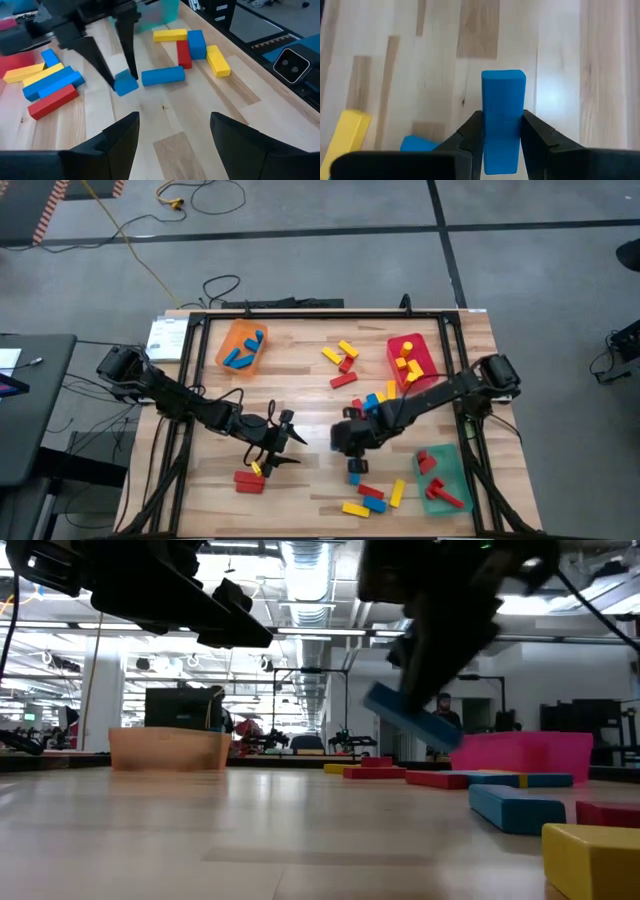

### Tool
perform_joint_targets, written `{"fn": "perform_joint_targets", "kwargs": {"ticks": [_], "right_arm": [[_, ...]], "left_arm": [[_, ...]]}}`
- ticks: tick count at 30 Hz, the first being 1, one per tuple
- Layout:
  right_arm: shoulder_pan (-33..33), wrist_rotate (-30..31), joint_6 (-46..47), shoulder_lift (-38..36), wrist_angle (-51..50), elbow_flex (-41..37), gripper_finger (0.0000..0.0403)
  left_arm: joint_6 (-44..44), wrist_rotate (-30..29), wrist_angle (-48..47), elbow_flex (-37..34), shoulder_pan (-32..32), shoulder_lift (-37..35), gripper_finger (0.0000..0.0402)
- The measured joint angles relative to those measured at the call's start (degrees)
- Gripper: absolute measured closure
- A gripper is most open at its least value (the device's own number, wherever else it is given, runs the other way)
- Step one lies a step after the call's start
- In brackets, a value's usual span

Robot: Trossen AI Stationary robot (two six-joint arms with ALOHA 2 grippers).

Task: Sort blocks
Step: Put the blue rectangle block into the orange bin, then put the red rectangle block into the green bin

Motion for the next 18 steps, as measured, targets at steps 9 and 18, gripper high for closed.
{"fn": "perform_joint_targets", "kwargs": {"ticks": [9,18], "right_arm": [[-3.4,-3.5,-6.8,0.0,9.7,0.0,0.0247],[-5.4,-3.6,-9.8,0.0,11.1,0.0,0.0166]], "left_arm": [[0.4,0.1,-2.5,0.0,0.0,0.0,0.0162],[3.1,0.1,-2.6,0.0,0.0,0.0,0.0162]]}}
